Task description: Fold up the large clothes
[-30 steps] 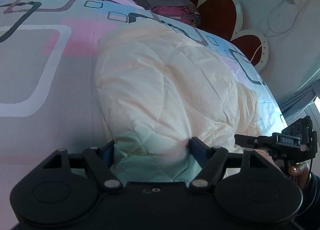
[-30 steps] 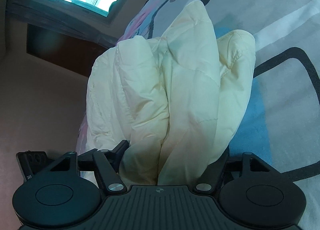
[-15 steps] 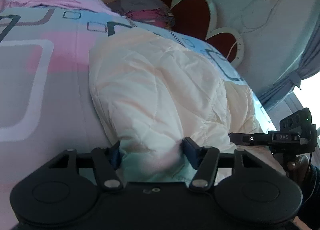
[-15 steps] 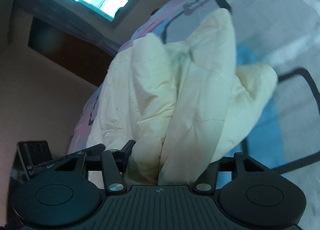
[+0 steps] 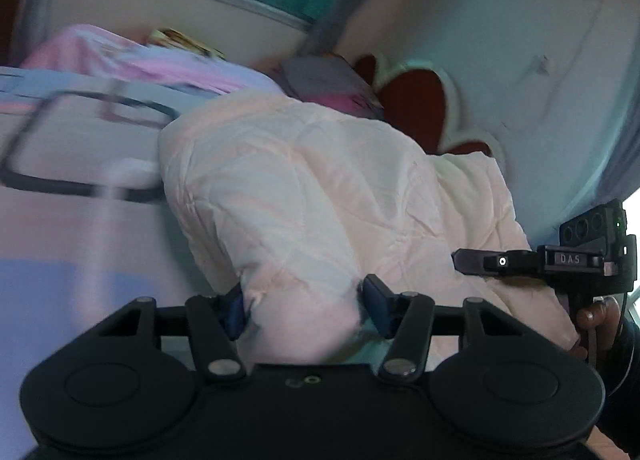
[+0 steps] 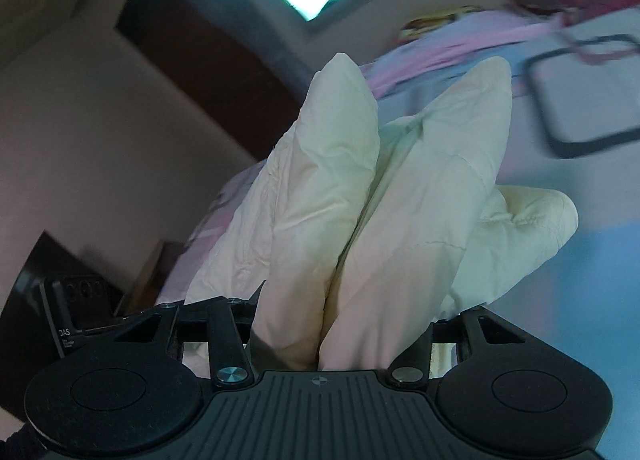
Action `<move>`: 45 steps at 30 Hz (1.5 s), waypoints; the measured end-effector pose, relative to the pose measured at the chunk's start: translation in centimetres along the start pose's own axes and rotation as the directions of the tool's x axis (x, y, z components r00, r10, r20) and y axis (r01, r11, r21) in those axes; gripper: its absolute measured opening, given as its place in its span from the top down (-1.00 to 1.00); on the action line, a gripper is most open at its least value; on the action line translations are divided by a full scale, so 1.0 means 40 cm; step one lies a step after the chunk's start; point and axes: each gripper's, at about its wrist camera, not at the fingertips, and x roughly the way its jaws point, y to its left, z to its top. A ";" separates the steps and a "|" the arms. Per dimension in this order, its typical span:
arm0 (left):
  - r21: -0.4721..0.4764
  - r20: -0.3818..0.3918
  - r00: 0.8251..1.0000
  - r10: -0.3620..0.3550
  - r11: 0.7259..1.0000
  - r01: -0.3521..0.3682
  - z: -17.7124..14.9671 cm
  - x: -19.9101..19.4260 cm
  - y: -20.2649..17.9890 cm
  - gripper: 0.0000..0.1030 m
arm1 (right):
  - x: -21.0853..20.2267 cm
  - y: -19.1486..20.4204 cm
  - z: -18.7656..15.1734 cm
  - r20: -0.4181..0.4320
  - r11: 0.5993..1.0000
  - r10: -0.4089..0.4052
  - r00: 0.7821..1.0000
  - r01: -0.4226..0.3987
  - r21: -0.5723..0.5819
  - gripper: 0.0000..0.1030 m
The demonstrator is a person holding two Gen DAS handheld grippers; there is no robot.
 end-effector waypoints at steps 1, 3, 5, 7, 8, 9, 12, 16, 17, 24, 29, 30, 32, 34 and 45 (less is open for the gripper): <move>-0.010 0.010 1.000 0.018 1.000 -0.018 0.000 -0.035 0.041 -0.09 | 0.044 0.028 -0.005 -0.009 1.000 0.005 1.000 -0.005 -0.009 0.07; -0.030 0.009 0.999 0.054 0.998 -0.054 -0.009 -0.082 0.113 -0.12 | 0.144 0.070 -0.027 -0.036 1.000 0.023 0.999 -0.023 -0.003 0.07; -0.062 -0.022 0.993 0.113 0.992 -0.114 -0.037 -0.099 0.194 -0.12 | 0.243 0.075 -0.058 -0.085 1.000 0.002 0.996 -0.001 0.014 0.07; -0.113 -0.060 0.984 0.166 0.979 -0.172 -0.081 -0.094 0.266 -0.19 | 0.349 0.046 -0.108 -0.160 0.995 -0.046 0.986 0.059 0.078 -0.06; -0.151 -0.059 0.984 0.171 0.972 -0.178 -0.099 -0.096 0.290 -0.19 | 0.376 0.027 -0.125 -0.170 0.990 -0.047 0.984 0.068 0.120 -0.20; -0.183 -0.046 0.985 0.164 0.968 -0.169 -0.113 -0.102 0.304 -0.22 | 0.387 0.015 -0.138 -0.161 0.986 -0.036 0.986 0.061 0.153 -0.21; -0.162 -0.031 0.983 0.180 0.970 -0.183 -0.117 -0.114 0.299 -0.37 | 0.380 0.016 -0.143 -0.155 0.988 -0.052 0.987 0.074 0.139 -0.21; -0.103 -0.020 0.967 0.256 0.961 -0.256 -0.103 -0.142 0.285 -0.79 | 0.328 0.044 -0.122 -0.119 0.983 -0.141 0.983 0.153 0.105 -0.41; -0.108 -0.003 0.965 0.260 0.960 -0.259 -0.102 -0.169 0.299 -0.78 | 0.297 0.048 -0.122 -0.096 0.978 -0.179 0.979 0.188 0.093 -0.43; -0.134 0.113 0.964 0.241 0.965 -0.225 -0.001 -0.230 0.347 -0.20 | 0.217 0.168 -0.035 0.127 0.950 -0.305 0.944 0.312 -0.031 0.15; 0.061 0.108 0.972 0.207 0.975 -0.214 0.113 -0.088 0.210 -0.20 | 0.409 0.281 0.015 0.071 0.917 -0.327 0.942 0.335 -0.215 0.43; 0.079 0.092 0.974 0.205 0.974 -0.213 0.124 -0.062 0.190 -0.20 | 0.450 0.287 0.016 0.060 0.899 -0.363 0.930 0.367 -0.239 0.43; 0.109 0.040 0.977 0.208 0.971 -0.211 0.142 0.009 0.167 -0.20 | 0.516 0.261 0.008 0.013 0.873 -0.437 0.899 0.427 -0.235 0.43; 0.162 -0.014 0.972 0.233 0.960 -0.227 0.133 0.065 0.157 -0.20 | 0.533 0.193 -0.020 -0.035 0.850 -0.496 0.867 0.477 -0.222 0.43; 0.265 -0.123 0.971 0.203 0.950 -0.165 0.080 0.125 0.177 -0.23 | 0.464 0.105 -0.066 -0.056 0.878 -0.474 0.879 0.465 -0.114 0.43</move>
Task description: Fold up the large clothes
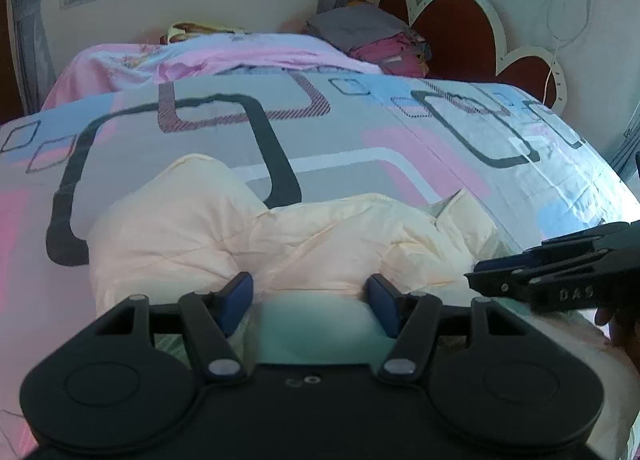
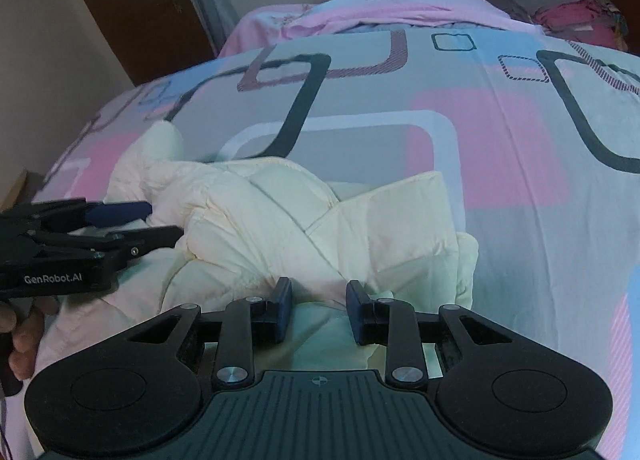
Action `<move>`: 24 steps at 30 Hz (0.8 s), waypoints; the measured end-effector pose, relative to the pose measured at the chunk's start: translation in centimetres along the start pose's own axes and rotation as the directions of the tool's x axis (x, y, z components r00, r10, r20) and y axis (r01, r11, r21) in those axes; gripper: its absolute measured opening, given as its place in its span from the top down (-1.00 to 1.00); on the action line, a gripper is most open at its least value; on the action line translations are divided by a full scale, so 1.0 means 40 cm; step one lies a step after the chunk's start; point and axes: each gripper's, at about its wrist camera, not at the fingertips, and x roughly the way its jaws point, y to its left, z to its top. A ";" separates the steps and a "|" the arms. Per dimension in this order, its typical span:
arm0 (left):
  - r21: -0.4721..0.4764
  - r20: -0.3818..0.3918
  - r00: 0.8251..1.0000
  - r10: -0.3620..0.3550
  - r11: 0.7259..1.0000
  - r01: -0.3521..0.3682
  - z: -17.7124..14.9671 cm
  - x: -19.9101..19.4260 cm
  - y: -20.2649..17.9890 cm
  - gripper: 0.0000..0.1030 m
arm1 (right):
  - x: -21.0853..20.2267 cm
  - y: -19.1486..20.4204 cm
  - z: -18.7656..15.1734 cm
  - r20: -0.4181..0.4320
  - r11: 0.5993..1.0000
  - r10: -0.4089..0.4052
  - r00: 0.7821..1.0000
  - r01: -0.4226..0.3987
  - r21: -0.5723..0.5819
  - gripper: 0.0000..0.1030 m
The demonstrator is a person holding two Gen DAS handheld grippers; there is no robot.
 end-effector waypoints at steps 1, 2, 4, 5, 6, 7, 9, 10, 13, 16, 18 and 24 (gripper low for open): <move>-0.001 0.012 1.000 0.016 1.000 -0.016 0.008 -0.010 0.000 -0.23 | -0.039 0.005 0.002 0.041 1.000 -0.006 0.999 0.006 0.003 0.42; -0.003 0.036 0.999 0.027 1.000 -0.027 0.000 -0.047 -0.007 -0.23 | -0.093 0.014 -0.001 0.086 1.000 0.005 0.996 -0.004 -0.009 0.42; -0.004 0.097 0.995 0.028 1.000 -0.028 -0.015 -0.114 -0.015 -0.23 | -0.178 0.031 -0.017 0.130 0.998 0.047 0.990 -0.042 -0.045 0.42; -0.015 0.123 0.992 0.029 1.000 -0.028 -0.037 -0.157 -0.025 -0.23 | -0.208 0.040 -0.030 0.137 0.996 0.063 0.989 -0.054 -0.066 0.42; -0.025 0.133 0.991 0.035 0.999 -0.031 -0.053 -0.185 -0.034 -0.23 | -0.238 0.056 -0.049 0.134 0.992 0.080 0.988 -0.066 -0.105 0.42; -0.034 0.145 0.988 0.047 0.999 -0.042 -0.075 -0.218 -0.048 -0.23 | -0.257 0.073 -0.066 0.124 0.989 0.083 0.989 -0.066 -0.136 0.42; -0.042 0.156 0.986 0.053 0.998 -0.047 -0.122 -0.272 -0.078 -0.20 | -0.286 0.101 -0.109 0.099 0.979 0.097 0.990 -0.077 -0.188 0.42; -0.044 0.159 0.985 0.063 0.997 -0.057 -0.148 -0.296 -0.096 -0.18 | -0.290 0.111 -0.132 0.087 0.976 0.104 0.991 -0.085 -0.201 0.42; -0.043 0.145 0.986 0.084 0.996 -0.079 -0.198 -0.338 -0.136 -0.13 | -0.314 0.128 -0.195 0.066 0.971 0.107 0.992 -0.090 -0.221 0.43; -0.046 0.121 0.989 0.080 0.996 -0.075 -0.233 -0.361 -0.165 -0.12 | -0.328 0.141 -0.249 0.058 0.969 0.096 0.994 -0.080 -0.235 0.43; -0.056 0.071 0.993 0.095 0.994 -0.092 -0.253 -0.342 -0.171 -0.12 | -0.303 0.140 -0.281 0.019 0.970 0.045 0.999 -0.039 -0.240 0.43; -0.147 0.016 0.988 0.154 0.978 -0.150 -0.321 -0.302 -0.172 -0.16 | -0.228 0.113 -0.332 -0.041 0.975 0.016 0.999 -0.025 -0.220 0.43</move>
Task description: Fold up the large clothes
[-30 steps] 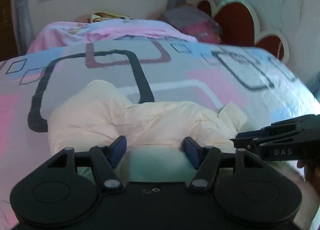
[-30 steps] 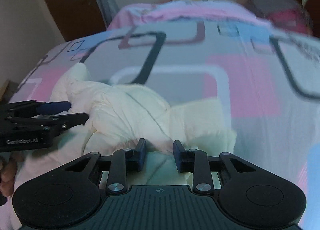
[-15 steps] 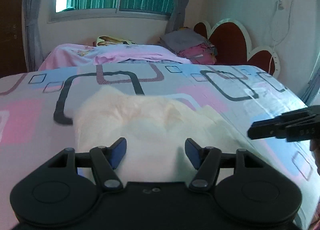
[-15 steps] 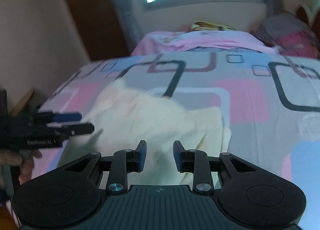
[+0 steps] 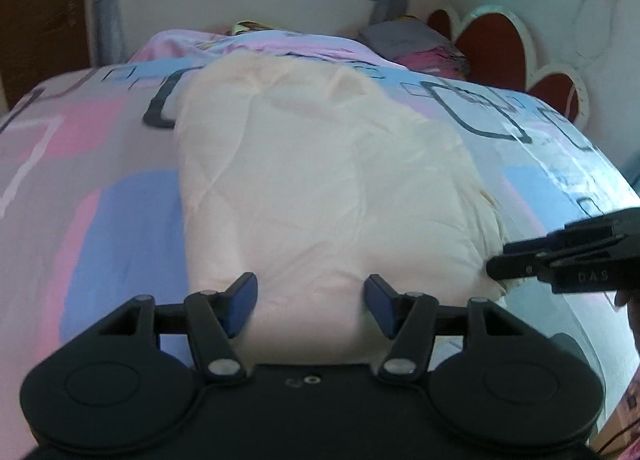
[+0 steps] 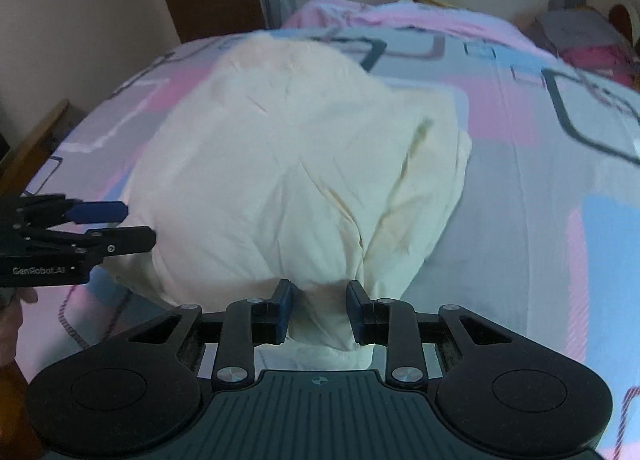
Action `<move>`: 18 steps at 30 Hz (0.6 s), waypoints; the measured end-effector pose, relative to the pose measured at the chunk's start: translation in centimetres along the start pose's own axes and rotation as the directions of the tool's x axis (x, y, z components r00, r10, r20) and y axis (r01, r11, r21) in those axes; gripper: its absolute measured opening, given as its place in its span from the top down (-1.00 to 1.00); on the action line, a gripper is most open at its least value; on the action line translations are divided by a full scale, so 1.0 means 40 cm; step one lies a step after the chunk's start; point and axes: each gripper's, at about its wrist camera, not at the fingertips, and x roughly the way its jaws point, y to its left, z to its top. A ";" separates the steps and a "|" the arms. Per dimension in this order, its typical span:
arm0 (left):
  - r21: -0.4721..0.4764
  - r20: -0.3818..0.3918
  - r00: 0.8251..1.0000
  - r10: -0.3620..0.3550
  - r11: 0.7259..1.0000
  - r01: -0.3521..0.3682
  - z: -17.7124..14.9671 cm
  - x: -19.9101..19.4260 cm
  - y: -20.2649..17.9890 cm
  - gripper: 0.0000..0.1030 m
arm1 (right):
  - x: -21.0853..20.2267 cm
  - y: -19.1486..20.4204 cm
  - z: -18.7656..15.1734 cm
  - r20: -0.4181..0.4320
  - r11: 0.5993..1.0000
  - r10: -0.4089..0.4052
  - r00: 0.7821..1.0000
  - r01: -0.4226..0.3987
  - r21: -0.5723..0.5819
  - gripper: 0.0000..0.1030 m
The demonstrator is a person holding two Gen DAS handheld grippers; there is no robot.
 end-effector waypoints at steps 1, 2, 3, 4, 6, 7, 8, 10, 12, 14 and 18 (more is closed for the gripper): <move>0.000 -0.001 1.000 0.009 1.000 -0.009 -0.005 0.006 0.001 -0.16 | 0.007 -0.001 -0.003 -0.004 1.000 0.001 1.000 -0.001 0.001 0.43; 0.009 0.000 1.000 0.017 1.000 -0.017 -0.008 0.012 -0.002 -0.16 | 0.019 -0.002 -0.008 -0.010 1.000 0.001 1.000 -0.001 0.002 0.43; 0.022 0.001 1.000 0.026 0.999 -0.026 -0.010 0.016 -0.007 -0.16 | 0.027 -0.005 -0.016 -0.013 1.000 0.002 1.000 -0.002 0.004 0.43; 0.040 0.001 0.999 0.039 0.998 -0.039 -0.012 0.022 -0.013 -0.16 | 0.035 -0.012 -0.019 -0.016 1.000 0.004 1.000 -0.004 0.008 0.43; 0.046 0.004 0.999 0.053 0.998 -0.053 -0.023 0.029 -0.022 -0.19 | 0.047 -0.023 -0.022 -0.019 0.999 0.013 1.000 -0.012 0.034 0.43; 0.044 0.005 0.998 0.058 0.997 -0.058 -0.029 0.030 -0.022 -0.19 | 0.047 -0.023 -0.022 -0.018 0.999 0.011 1.000 -0.011 0.032 0.43; 0.043 0.006 0.998 0.064 0.997 -0.064 -0.030 0.031 -0.024 -0.19 | 0.046 -0.021 -0.021 -0.019 1.000 0.007 1.000 -0.006 0.024 0.43; 0.037 0.009 0.997 0.077 0.996 -0.077 -0.026 0.020 -0.030 -0.14 | 0.029 -0.016 -0.021 -0.021 1.000 -0.005 1.000 0.005 0.012 0.43; 0.025 0.017 0.996 0.093 0.995 -0.094 -0.028 -0.010 -0.043 -0.14 | -0.014 -0.011 -0.016 0.012 1.000 -0.011 1.000 0.011 0.011 0.42; 0.019 0.043 0.994 0.099 0.995 -0.100 -0.032 -0.050 -0.059 -0.14 | -0.060 -0.004 -0.025 0.041 1.000 0.010 0.999 -0.010 0.005 0.42; 0.025 0.089 0.988 0.123 0.992 -0.125 -0.046 -0.131 -0.107 -0.14 | -0.145 0.003 -0.061 0.081 1.000 0.023 0.996 -0.024 0.014 0.42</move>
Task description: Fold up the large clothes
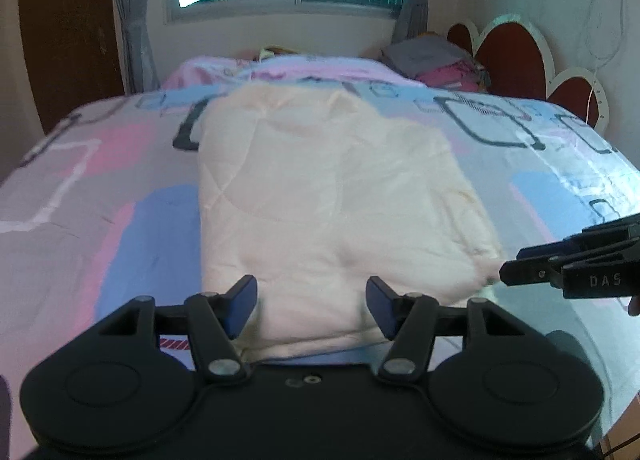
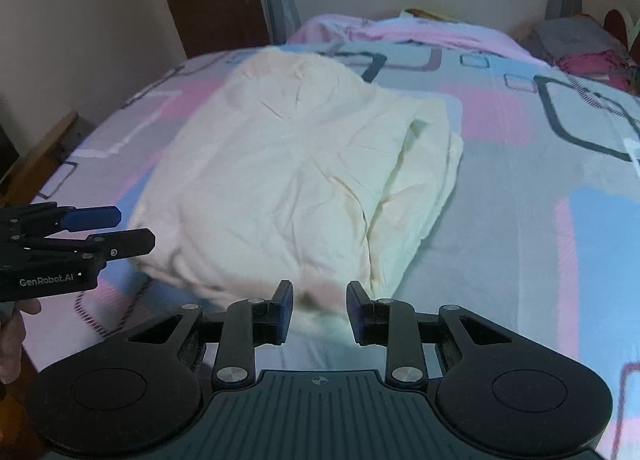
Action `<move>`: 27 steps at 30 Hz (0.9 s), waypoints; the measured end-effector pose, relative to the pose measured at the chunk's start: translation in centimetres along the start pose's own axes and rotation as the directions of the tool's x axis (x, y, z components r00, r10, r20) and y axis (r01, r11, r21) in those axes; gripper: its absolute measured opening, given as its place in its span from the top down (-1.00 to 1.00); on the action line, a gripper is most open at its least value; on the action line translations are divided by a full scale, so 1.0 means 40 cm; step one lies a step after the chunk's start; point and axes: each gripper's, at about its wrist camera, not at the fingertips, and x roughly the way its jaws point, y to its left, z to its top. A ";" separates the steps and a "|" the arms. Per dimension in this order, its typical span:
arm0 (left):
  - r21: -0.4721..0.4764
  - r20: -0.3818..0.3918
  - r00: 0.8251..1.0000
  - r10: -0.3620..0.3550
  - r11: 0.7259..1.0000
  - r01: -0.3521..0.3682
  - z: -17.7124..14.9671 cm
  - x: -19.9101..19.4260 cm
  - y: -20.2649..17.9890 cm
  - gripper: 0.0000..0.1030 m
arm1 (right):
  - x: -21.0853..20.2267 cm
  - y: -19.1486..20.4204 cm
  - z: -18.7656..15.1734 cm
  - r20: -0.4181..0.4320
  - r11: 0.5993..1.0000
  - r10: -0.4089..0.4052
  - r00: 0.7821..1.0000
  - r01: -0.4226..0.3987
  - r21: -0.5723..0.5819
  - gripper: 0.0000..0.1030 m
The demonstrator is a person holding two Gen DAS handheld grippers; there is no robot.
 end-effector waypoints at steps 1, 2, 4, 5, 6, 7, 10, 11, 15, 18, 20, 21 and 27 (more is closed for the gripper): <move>0.002 0.013 1.000 0.001 1.000 -0.001 -0.001 -0.019 -0.012 -0.14 | -0.021 0.002 -0.007 0.010 1.000 0.005 1.000 -0.005 0.008 0.42; 0.003 0.028 1.000 0.003 1.000 -0.003 -0.004 -0.041 -0.023 -0.14 | -0.035 0.009 -0.014 0.018 1.000 0.007 1.000 -0.007 0.010 0.42; 0.001 0.043 0.999 0.006 1.000 -0.006 -0.014 -0.076 -0.041 -0.16 | -0.070 0.020 -0.032 0.034 1.000 0.001 0.999 -0.001 0.002 0.42; -0.005 0.050 0.999 0.009 1.000 -0.009 -0.021 -0.092 -0.049 -0.17 | -0.088 0.024 -0.042 0.041 1.000 -0.002 0.999 0.002 0.001 0.42; -0.009 0.057 0.998 0.012 1.000 -0.011 -0.028 -0.106 -0.056 -0.22 | -0.104 0.029 -0.050 0.050 1.000 -0.004 0.999 0.004 0.005 0.42; -0.014 0.062 0.998 0.019 1.000 -0.018 -0.039 -0.125 -0.065 -0.36 | -0.121 0.033 -0.060 0.059 1.000 -0.001 0.998 0.001 0.012 0.42; -0.025 0.083 0.996 0.041 0.999 -0.039 -0.060 -0.175 -0.084 -0.49 | -0.179 0.045 -0.102 0.077 1.000 0.001 0.997 -0.002 0.023 0.42; -0.024 0.092 0.995 0.045 0.999 -0.043 -0.069 -0.196 -0.094 -0.53 | -0.197 0.051 -0.115 0.083 1.000 0.002 0.997 -0.004 0.025 0.42; -0.027 0.128 0.990 0.052 0.998 -0.049 -0.098 -0.268 -0.125 -0.66 | -0.263 0.069 -0.161 0.108 0.999 0.010 0.994 -0.013 0.032 0.42; -0.030 0.176 0.981 0.085 0.996 -0.081 -0.119 -0.314 -0.151 -1.00 | -0.299 0.082 -0.190 0.132 0.997 -0.065 0.989 0.061 0.037 -0.76; -0.027 0.187 0.971 0.148 0.989 -0.146 -0.132 -0.334 -0.172 -1.00 | -0.327 0.094 -0.210 0.198 0.991 -0.131 0.971 0.127 0.031 -1.00; -0.018 0.176 0.970 0.166 0.986 -0.165 -0.136 -0.339 -0.178 -1.00 | -0.336 0.097 -0.215 0.192 0.991 -0.136 0.972 0.134 0.026 -1.00; -0.027 0.189 0.971 0.144 0.990 -0.142 -0.166 -0.393 -0.199 -1.00 | -0.379 0.103 -0.247 0.187 0.988 -0.151 0.971 0.147 0.037 -1.00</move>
